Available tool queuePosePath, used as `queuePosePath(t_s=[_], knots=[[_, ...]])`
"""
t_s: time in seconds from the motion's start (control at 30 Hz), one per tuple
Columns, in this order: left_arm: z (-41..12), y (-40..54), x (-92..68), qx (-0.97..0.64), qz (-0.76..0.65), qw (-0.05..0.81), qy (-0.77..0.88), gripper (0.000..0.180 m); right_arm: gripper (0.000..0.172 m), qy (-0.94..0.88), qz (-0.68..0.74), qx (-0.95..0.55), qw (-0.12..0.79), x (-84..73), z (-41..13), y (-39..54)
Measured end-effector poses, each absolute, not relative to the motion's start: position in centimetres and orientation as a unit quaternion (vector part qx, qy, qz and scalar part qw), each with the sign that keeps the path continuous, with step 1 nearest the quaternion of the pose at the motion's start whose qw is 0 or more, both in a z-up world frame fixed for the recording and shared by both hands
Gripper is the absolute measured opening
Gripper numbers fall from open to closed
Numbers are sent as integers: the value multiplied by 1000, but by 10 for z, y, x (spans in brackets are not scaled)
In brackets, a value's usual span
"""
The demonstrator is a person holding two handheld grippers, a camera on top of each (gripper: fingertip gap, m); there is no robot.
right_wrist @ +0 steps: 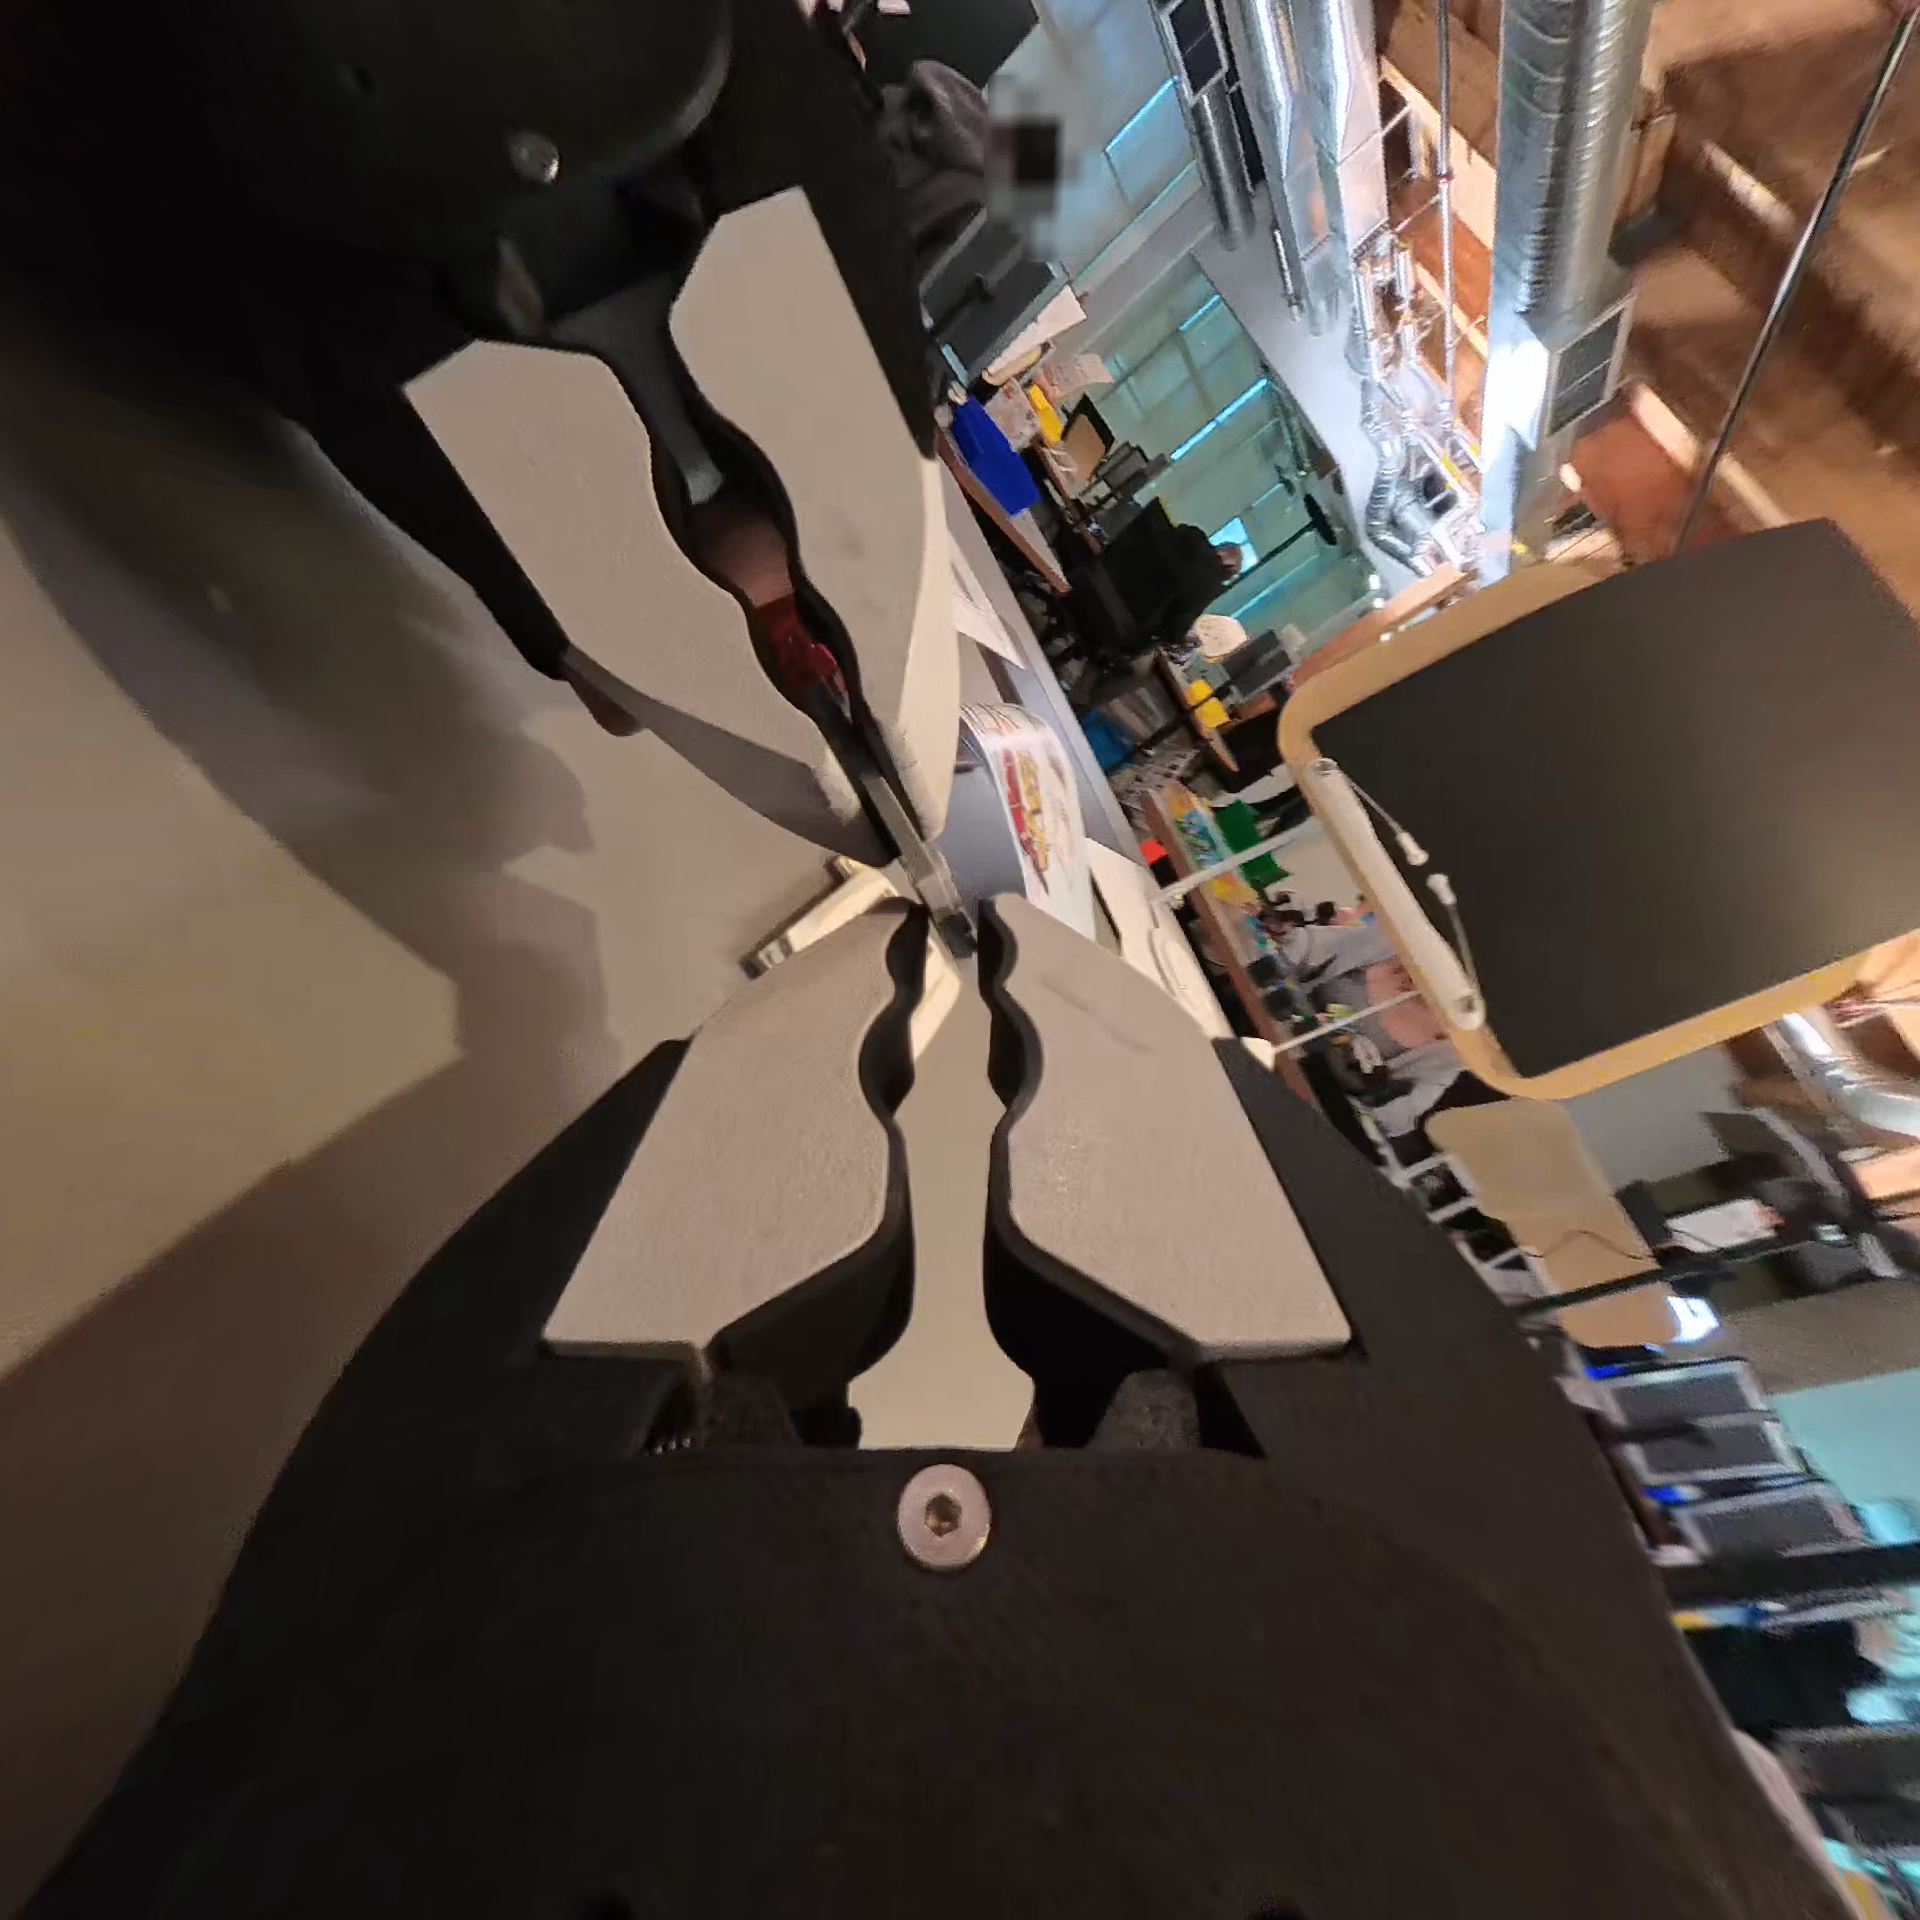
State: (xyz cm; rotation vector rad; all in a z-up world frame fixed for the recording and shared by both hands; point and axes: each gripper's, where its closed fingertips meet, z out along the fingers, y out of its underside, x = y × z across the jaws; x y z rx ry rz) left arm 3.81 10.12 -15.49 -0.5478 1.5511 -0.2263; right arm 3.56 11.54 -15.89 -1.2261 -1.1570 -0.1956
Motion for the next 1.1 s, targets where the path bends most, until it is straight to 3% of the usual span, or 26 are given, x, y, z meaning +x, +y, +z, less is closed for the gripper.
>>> queuePosePath(t_s=[0.17,0.4,0.77,0.97,1.1], knots=[[-139,111,34,-277,-131,702,643,14,5,-487,-174,-539,666,54,-152,123],[-130,132,25,-335,-158,703,607,10,5,-398,-315,-567,649,131,-142,132],[-137,132,29,-346,-156,692,614,6,9,-23,-374,-770,516,360,-157,123],[-138,137,28,-359,-158,688,611,5,25,-40,-341,-786,513,346,-170,126],[-140,142,27,-373,-154,683,609,5,25,-121,-278,-786,539,289,-174,135]])
